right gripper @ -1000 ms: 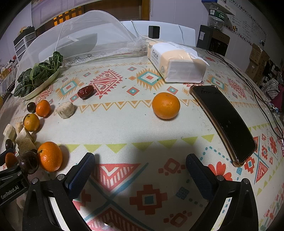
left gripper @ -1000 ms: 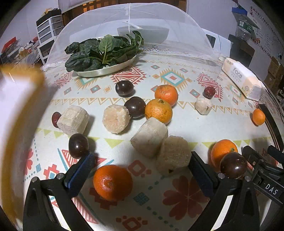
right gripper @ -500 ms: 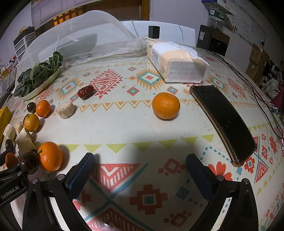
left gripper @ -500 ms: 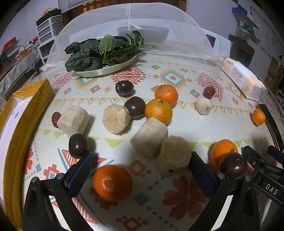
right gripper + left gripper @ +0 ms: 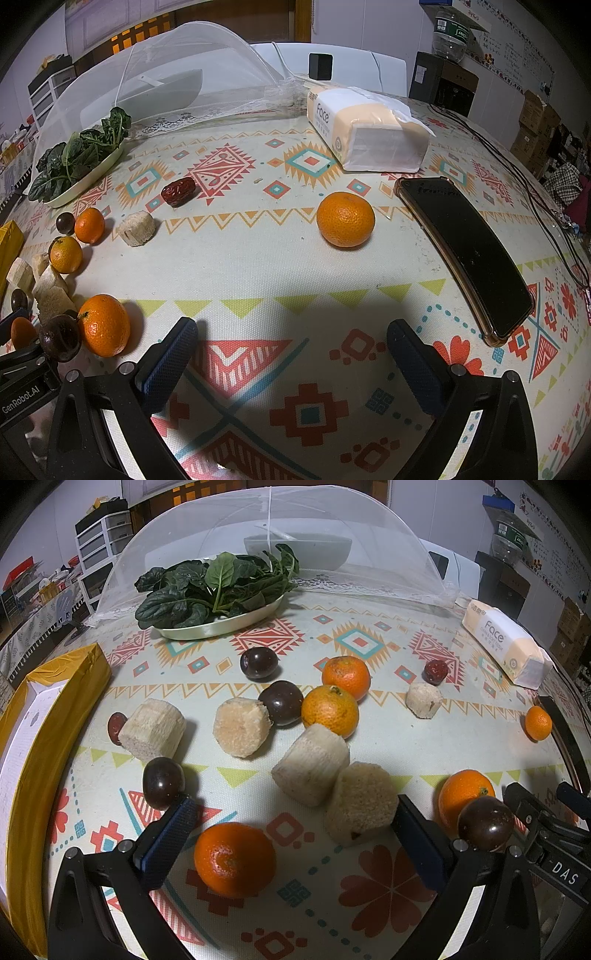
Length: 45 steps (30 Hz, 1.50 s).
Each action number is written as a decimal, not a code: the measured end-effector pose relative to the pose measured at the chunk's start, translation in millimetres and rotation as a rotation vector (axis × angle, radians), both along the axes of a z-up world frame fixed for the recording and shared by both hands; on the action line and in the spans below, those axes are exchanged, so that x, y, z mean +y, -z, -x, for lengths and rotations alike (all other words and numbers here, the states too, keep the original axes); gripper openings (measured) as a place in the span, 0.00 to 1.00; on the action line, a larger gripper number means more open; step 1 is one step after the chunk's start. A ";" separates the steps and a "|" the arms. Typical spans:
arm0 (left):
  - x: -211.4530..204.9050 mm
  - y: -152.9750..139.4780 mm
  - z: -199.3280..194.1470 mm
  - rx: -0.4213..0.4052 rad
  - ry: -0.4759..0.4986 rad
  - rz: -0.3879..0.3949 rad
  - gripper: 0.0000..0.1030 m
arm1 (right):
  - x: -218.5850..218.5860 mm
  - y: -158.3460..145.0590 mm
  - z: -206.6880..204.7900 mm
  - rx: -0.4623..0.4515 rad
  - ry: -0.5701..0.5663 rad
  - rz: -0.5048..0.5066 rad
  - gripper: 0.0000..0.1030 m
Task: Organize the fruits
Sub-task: 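Move the right tool toward an orange while the left tool approaches another orange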
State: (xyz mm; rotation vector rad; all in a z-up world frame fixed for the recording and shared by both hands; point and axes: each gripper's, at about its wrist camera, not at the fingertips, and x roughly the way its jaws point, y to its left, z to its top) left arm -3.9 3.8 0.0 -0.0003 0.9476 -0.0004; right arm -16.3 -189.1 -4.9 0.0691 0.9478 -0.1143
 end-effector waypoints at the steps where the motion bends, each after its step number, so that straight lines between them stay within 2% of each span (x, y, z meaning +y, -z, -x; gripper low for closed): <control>1: 0.6 0.0 -0.1 0.000 -0.009 0.005 1.00 | 0.4 0.0 0.0 0.000 0.000 0.000 1.00; 5: -7.5 0.5 -2.8 0.011 -0.010 0.001 1.00 | 1.7 0.0 0.1 0.000 0.000 0.000 1.00; 14: -2.4 -1.1 10.1 0.058 0.183 -0.002 1.00 | 4.4 -1.8 0.3 0.100 0.018 -0.017 1.00; 15: 0.5 -2.0 14.5 0.048 0.189 0.006 0.97 | 4.0 -2.1 0.6 0.106 0.017 -0.019 1.00; 17: 9.5 -9.8 27.5 0.000 0.201 0.041 0.90 | 3.3 -1.7 1.7 0.105 0.016 -0.018 1.00; 20: 22.4 -32.9 50.8 -0.135 0.179 -0.015 0.90 | 4.9 -6.1 8.6 0.075 0.020 0.002 0.97; 24: 48.5 -68.9 82.8 -0.309 0.091 -0.065 0.90 | 17.5 -42.7 41.5 -0.119 0.012 0.027 0.97; 27: 65.8 -86.7 100.5 -0.384 0.016 -0.068 0.90 | 31.2 -66.3 67.5 -0.291 0.007 0.069 1.00; 29: 76.2 -98.8 112.9 -0.428 -0.027 -0.050 0.90 | 42.6 -68.3 68.8 -0.289 -0.020 0.091 1.00; 34: 89.5 -108.3 126.1 -0.433 -0.052 -0.029 0.91 | 54.3 -61.3 67.2 -0.258 -0.040 0.043 1.00; 40: 94.7 -99.3 128.0 -0.385 -0.055 -0.028 0.91 | 51.4 -62.0 66.7 -0.274 -0.019 -0.007 1.00; 45: 89.6 -94.2 125.8 -0.376 -0.043 -0.048 0.91 | 53.5 -57.4 62.0 -0.259 -0.029 -0.014 1.00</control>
